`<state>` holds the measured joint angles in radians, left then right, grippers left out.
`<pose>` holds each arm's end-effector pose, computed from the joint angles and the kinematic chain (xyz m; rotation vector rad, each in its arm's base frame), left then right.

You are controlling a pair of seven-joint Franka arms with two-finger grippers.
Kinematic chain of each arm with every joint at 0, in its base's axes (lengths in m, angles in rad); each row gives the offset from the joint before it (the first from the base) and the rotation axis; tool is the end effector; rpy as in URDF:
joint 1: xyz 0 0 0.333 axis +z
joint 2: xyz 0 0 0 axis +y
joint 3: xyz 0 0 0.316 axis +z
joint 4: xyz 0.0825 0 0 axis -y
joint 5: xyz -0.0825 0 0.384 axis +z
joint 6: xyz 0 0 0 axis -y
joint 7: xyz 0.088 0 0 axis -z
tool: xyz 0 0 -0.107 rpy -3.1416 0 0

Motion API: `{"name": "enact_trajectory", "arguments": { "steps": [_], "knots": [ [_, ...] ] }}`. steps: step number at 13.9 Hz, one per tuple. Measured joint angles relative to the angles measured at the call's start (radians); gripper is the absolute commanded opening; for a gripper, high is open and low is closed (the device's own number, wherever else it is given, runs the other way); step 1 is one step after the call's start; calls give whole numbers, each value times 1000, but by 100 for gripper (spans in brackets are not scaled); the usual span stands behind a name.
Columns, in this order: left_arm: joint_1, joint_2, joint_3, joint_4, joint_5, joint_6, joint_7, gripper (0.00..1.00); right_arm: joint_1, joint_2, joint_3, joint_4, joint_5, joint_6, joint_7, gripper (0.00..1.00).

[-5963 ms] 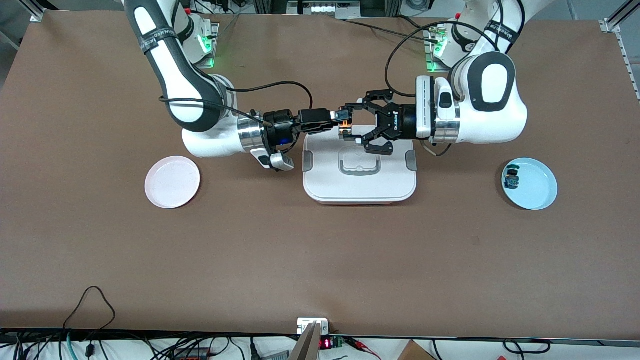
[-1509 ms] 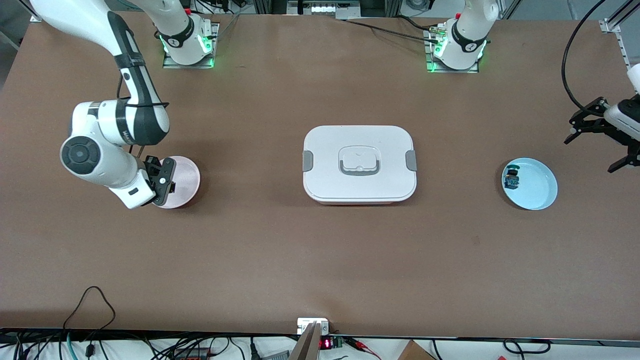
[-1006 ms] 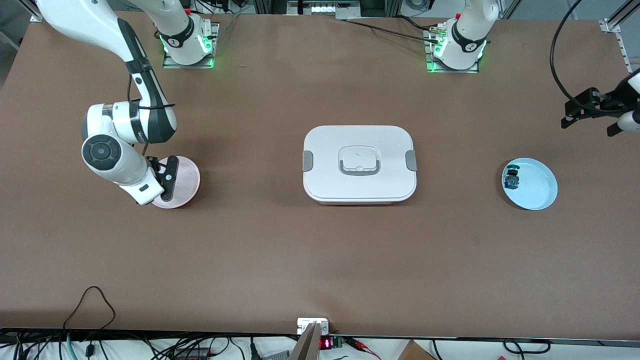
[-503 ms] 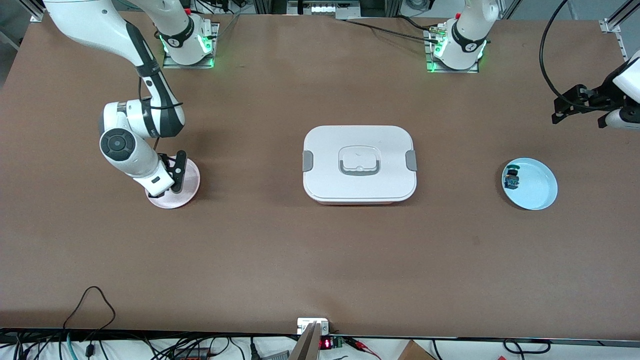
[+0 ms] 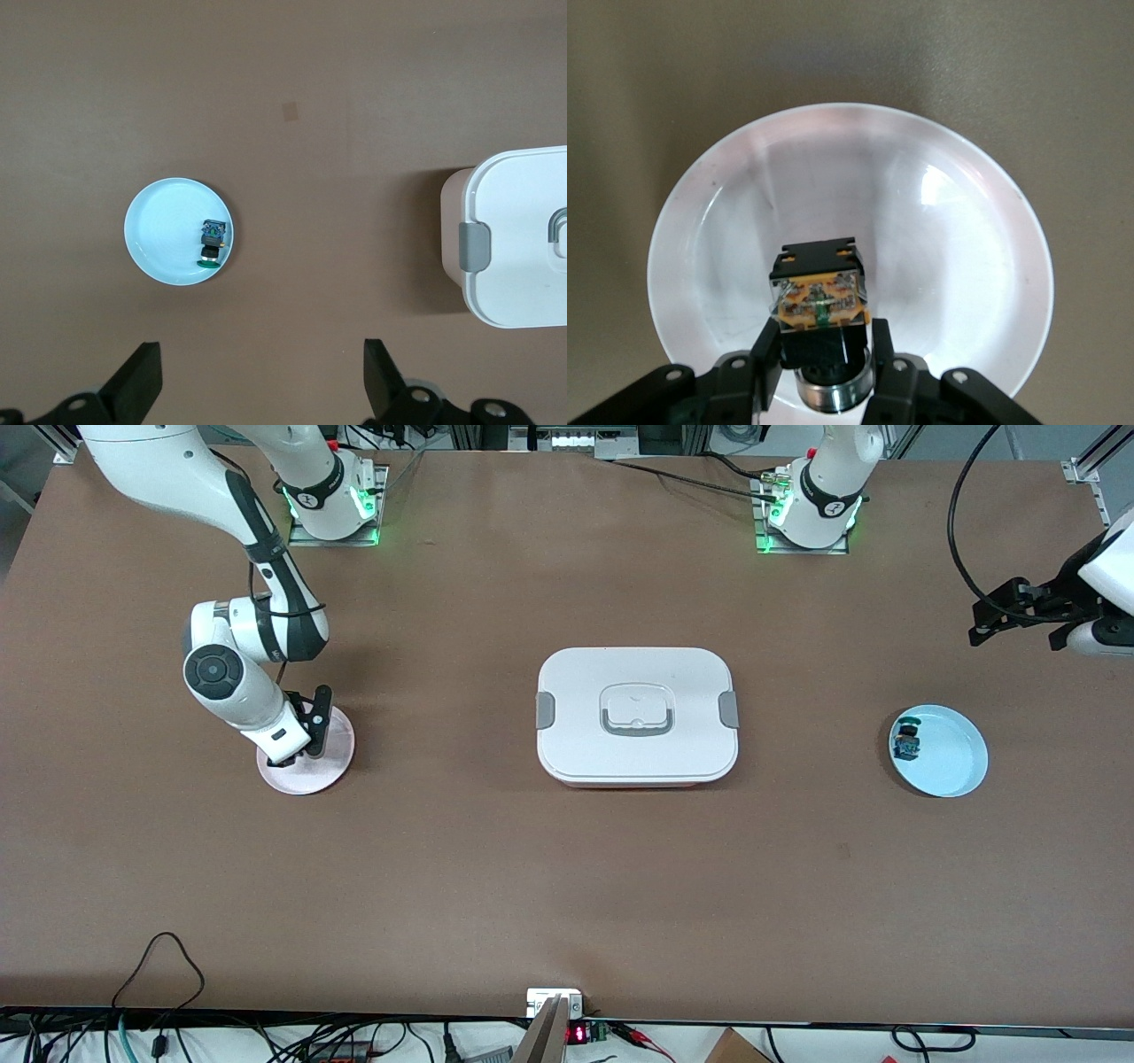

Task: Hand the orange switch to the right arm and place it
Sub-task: 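Lower the switch into the white dish and open the right gripper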

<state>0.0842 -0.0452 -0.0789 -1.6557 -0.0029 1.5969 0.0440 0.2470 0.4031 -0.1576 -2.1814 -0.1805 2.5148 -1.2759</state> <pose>0.5417 0.0016 0.6113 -3.1406 0.0605 0.0216 0.5515 0.0496 0.1987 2.1951 2.0984 -0.2251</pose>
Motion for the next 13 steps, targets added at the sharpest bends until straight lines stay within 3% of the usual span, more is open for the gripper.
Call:
{"name": "enact_trajectory", "arguments": {
  "steps": [1,9,13],
  "knots": [
    [0,1,-3,0,0,-1,-4,100,-2,0,0,-1,0,0,1,100],
    [11,43,-2,-2,0,-2,-13,100,-14,-62,-1,25,0,2,0,100],
    [9,73,-6,-2,0,3,-13,100,-15,-117,-1,163,1,-162,15,100]
  ]
}}
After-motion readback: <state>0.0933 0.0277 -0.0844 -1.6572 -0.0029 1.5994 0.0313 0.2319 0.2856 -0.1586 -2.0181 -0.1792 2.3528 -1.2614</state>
